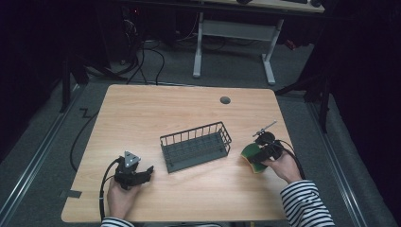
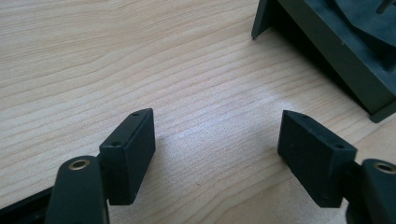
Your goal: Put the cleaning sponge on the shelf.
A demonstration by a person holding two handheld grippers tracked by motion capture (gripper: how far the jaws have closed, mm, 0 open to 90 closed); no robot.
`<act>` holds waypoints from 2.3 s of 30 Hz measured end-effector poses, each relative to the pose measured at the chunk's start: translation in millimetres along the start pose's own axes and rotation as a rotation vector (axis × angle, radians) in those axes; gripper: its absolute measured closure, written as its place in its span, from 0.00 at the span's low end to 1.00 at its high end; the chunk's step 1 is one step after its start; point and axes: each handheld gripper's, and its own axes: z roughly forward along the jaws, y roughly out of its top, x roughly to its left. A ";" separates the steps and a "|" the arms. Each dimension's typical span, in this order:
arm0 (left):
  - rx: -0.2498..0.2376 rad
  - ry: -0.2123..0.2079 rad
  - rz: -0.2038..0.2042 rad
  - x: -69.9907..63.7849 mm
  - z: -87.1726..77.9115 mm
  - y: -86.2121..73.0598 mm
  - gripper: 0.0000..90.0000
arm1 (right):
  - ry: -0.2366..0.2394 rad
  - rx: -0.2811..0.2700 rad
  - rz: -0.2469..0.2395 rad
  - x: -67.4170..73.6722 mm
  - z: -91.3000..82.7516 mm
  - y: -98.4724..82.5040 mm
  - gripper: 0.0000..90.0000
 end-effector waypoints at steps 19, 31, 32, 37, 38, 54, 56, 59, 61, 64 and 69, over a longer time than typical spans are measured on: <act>0.001 0.000 0.004 -0.6 0.2 0.1 0.31 | 0.010 -0.082 0.007 -1.7 -35.1 1.6 0.34; 0.001 0.000 0.004 -0.6 0.2 0.2 0.31 | -0.003 -0.090 -0.009 -2.0 -56.6 14.5 0.34; 0.001 0.000 0.004 -0.6 0.2 0.2 0.31 | 0.000 -0.088 -0.009 -1.7 -59.2 16.8 0.34; 0.000 0.000 0.003 -0.6 0.2 0.2 0.31 | 0.007 -0.091 -0.024 0.6 -71.6 27.8 0.34; 0.001 0.000 0.003 -0.6 0.2 0.1 0.31 | 0.006 -0.095 -0.029 1.8 -74.9 31.1 0.34; 0.000 -0.001 0.002 -0.4 0.3 0.2 0.31 | 0.023 -0.090 -0.093 22.4 -92.3 75.3 0.34; 0.000 -0.001 0.002 -0.4 0.5 0.4 0.31 | 0.030 -0.094 -0.102 25.1 -92.5 81.8 0.34; 0.000 -0.001 0.002 -0.4 0.5 0.4 0.31 | 0.038 -0.096 -0.109 29.5 -92.8 90.8 0.34; 0.000 -0.001 0.002 -0.4 0.5 0.5 0.31 | 0.040 -0.093 -0.118 33.2 -92.5 98.5 0.34; 0.000 -0.001 0.002 -0.4 0.5 0.5 0.31 | 0.046 -0.097 -0.126 38.0 -92.3 107.9 0.34; 0.000 -0.001 0.002 -0.4 0.5 0.5 0.31 | 0.059 -0.108 -0.138 47.7 -91.2 121.1 0.34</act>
